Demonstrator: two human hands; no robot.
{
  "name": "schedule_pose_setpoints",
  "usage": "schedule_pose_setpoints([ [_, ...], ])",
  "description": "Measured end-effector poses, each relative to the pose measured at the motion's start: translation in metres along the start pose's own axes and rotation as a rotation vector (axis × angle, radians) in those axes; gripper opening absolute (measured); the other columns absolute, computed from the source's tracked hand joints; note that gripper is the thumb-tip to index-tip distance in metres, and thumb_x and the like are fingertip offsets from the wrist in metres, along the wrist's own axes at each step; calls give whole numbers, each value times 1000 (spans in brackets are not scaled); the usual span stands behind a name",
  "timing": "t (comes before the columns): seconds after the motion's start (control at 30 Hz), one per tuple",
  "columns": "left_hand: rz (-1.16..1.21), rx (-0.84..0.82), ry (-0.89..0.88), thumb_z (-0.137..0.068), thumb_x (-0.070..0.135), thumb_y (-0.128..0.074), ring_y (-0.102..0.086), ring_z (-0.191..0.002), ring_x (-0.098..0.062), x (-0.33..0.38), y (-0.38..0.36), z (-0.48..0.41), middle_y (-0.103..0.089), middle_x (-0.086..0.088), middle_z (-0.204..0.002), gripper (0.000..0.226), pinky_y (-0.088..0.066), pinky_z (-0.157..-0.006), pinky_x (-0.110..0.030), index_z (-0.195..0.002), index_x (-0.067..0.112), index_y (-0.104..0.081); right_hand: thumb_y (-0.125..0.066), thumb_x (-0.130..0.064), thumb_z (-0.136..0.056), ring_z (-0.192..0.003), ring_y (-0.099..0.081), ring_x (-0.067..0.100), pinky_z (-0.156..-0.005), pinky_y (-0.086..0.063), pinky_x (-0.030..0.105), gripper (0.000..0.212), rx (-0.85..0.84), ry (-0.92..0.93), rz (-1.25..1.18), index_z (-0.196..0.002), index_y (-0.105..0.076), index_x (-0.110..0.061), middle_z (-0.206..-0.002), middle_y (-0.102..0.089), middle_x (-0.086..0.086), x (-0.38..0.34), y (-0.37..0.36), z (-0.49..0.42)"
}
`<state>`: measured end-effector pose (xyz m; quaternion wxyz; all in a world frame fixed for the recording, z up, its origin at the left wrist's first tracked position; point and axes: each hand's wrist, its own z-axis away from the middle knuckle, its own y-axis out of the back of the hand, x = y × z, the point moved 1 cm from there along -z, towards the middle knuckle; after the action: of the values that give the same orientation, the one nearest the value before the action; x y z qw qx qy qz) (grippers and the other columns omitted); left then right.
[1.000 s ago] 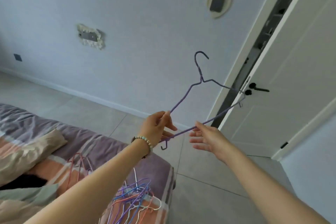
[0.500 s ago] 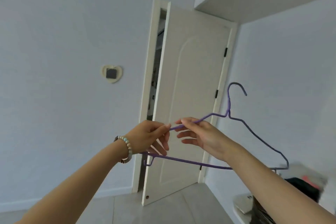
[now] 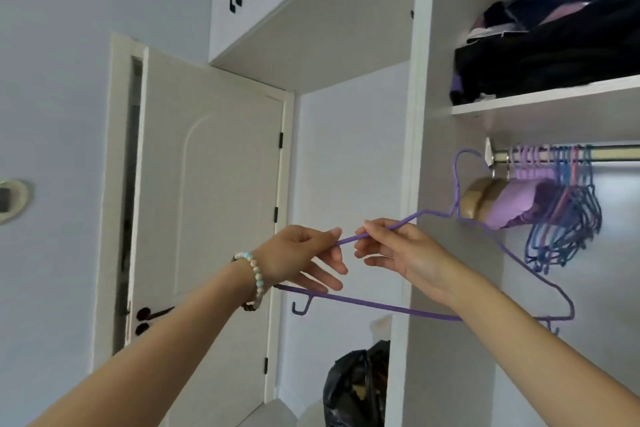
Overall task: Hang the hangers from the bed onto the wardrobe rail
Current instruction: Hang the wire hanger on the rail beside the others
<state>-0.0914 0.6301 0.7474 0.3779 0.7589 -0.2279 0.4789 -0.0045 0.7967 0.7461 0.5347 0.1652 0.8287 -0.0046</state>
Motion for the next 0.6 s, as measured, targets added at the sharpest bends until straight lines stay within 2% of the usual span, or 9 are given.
schedule_pose_setpoints([
  [0.2, 98, -91, -46, -94, 37, -45, -71, -67, -22, 33, -88, -65, -72, -2, -77, 35, -59, -64, -26, -78, 11, -62, -56, -26, -87, -72, -67, 11, -68, -53, 21, 17, 99, 25, -17, -85, -65, -12, -72, -68, 1, -6, 110, 23],
  [0.27, 128, -99, -76, -95, 35, -45, -70, -65, -21, 42, -117, -86, -71, -1, -74, 34, -58, -63, -26, -78, 10, -61, -58, -29, -81, -70, -67, 10, -67, -53, 21, 18, 126, 25, -26, -84, -64, -13, -71, -68, 1, -9, 144, 28],
  [0.33, 148, -84, -99, -95, 35, -45, -70, -63, -19, 51, -145, -108, -71, 1, -72, 34, -59, -64, -26, -78, 10, -60, -58, -27, -83, -69, -67, 9, -68, -52, 21, 13, 170, 32, -24, -83, -63, -15, -72, -68, 1, -9, 176, 29],
  [0.5, 202, -32, -139, -97, 33, -42, -69, -62, -16, 66, -209, -157, -69, 1, -78, 36, -56, -64, -26, -76, 11, -60, -60, -19, -90, -69, -67, 12, -64, -54, 20, 10, 416, 111, -24, -96, -61, -11, -85, -68, 6, -2, 241, 28],
  [0.6, 220, 3, -143, -97, 34, -41, -67, -62, -12, 74, -246, -188, -66, 0, -87, 33, -56, -59, -23, -83, 10, -59, -63, -15, -88, -65, -65, 13, -61, -55, 22, 8, 535, 167, -66, -93, -58, -12, -80, -68, 5, 1, 270, 29],
])
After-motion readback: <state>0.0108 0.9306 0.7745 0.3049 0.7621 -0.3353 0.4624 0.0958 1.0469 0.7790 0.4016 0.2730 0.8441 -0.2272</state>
